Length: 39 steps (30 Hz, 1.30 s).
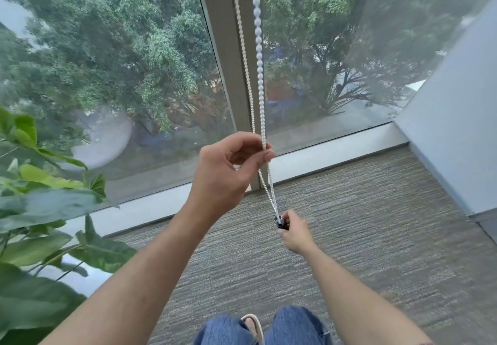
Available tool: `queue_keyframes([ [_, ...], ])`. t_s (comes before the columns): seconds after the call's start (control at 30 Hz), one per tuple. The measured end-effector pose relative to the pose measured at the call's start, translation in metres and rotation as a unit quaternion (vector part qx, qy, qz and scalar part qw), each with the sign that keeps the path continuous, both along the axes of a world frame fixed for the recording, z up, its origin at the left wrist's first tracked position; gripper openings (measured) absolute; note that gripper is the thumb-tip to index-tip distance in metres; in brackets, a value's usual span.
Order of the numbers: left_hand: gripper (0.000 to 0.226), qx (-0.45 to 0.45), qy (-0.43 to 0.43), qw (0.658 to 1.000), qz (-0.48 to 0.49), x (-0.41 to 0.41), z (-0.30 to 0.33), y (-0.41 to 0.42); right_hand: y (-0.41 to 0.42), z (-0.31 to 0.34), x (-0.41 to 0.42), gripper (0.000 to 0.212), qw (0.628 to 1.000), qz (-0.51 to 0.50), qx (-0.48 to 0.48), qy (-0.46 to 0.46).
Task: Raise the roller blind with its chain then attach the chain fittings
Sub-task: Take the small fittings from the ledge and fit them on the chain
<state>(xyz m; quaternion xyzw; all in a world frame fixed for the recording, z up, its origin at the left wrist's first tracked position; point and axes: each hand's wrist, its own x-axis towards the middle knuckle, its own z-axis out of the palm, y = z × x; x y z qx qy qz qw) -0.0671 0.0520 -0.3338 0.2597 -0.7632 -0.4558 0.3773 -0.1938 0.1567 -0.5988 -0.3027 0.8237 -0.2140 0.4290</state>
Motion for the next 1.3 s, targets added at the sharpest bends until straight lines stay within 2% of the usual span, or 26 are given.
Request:
queue_keyframes([
  [0.13, 0.011, 0.005, 0.003, 1.000, -0.011, 0.001, -0.012, -0.004, 0.000, -0.029, 0.008, 0.028, 1.000, -0.001, 0.010, 0.007],
  [0.3, 0.014, 0.000, -0.001, 1.000, -0.018, 0.002, -0.031, -0.005, -0.007, -0.052, 0.015, 0.028, 1.000, 0.004, 0.003, -0.002],
  [0.57, 0.013, 0.019, -0.015, 1.000, -0.011, 0.000, -0.033, 0.003, -0.009, -0.025, 0.010, 0.036, 0.999, 0.045, 0.022, 0.001],
  [0.7, 0.007, 0.042, -0.062, 0.997, -0.001, -0.002, -0.025, 0.012, 0.001, 0.027, 0.007, 0.059, 0.999, 0.043, -0.014, -0.015],
  [0.93, 0.005, 0.132, -0.121, 0.981, 0.072, -0.009, 0.004, 0.012, -0.003, 0.157, -0.001, 0.057, 0.986, 0.028, -0.156, 0.046],
  [1.07, 0.011, 0.158, -0.122, 0.976, 0.089, -0.016, 0.043, 0.005, -0.020, 0.242, -0.010, 0.061, 0.962, 0.062, -0.225, 0.140],
  [1.13, 0.015, 0.152, -0.122, 0.976, 0.094, -0.020, 0.068, 0.000, -0.029, 0.287, -0.015, 0.063, 0.941, 0.087, -0.253, 0.206],
  [1.23, 0.004, 0.151, -0.115, 0.978, 0.080, -0.027, 0.111, -0.013, -0.046, 0.353, -0.023, 0.065, 0.905, 0.104, -0.302, 0.281],
  [1.3, 0.014, 0.150, -0.110, 0.981, 0.060, -0.029, 0.143, -0.021, -0.055, 0.396, -0.028, 0.065, 0.881, 0.122, -0.315, 0.331],
])
